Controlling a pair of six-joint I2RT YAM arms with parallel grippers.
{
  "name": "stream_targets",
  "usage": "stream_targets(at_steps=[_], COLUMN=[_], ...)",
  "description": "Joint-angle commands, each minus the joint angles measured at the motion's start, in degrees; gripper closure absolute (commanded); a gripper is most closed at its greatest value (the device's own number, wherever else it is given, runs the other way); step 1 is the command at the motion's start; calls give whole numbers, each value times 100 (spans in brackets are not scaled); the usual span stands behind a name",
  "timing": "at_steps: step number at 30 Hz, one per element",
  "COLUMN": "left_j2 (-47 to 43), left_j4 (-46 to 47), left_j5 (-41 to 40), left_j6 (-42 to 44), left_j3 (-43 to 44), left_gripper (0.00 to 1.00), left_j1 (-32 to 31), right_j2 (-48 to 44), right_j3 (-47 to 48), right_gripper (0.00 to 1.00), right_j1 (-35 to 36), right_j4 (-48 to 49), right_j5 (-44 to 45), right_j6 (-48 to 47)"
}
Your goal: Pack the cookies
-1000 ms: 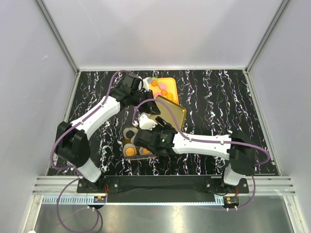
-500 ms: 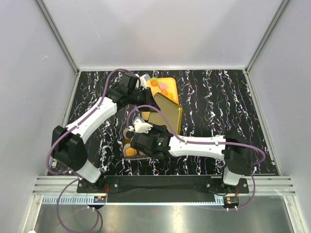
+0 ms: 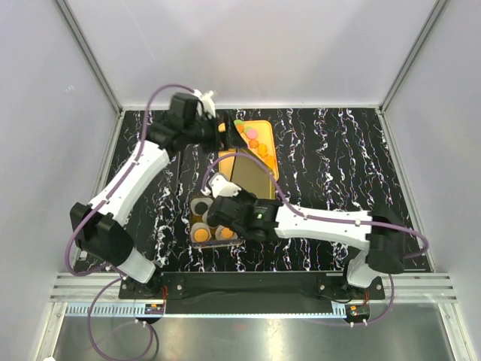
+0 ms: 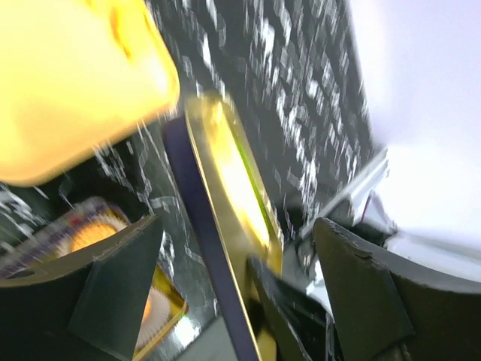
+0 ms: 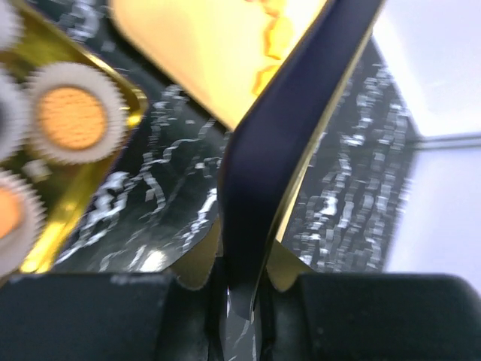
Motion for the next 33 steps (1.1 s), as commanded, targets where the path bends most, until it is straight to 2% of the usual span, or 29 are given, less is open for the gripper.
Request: stream_targets(at_steps=[1,5,9,17,26,33], left_j2=[-108,-134,-432,-1258,-2453,-3218], left_j4=[55,-165,-156,116,230,2], left_j5=[-230,-239,-370,-599,-1073,-1644], left_j6=[163,215,233,207,224,356], left_j3=[837,1332,1280,270,-943,-1593], left_gripper=[12,12,12,13,13,12], left_j1=[503,1082,1224,1224,1224,1216], right_j2=[-730,-1142,-1398,-1715,-1908,-1786], right_j3=[434,619,716,488,-232,-927], right_gripper=[100,100,100,100,100,100], right_j1=[-37,-317,-843,-1776,-2813,-3481], right_j4=[-190,-340,-340,90,1145,2636], right_j5=[-1115,-2224,-3235,-5213,-7516,-9343], right_j6=[352,722,1134,1715,2409,3471])
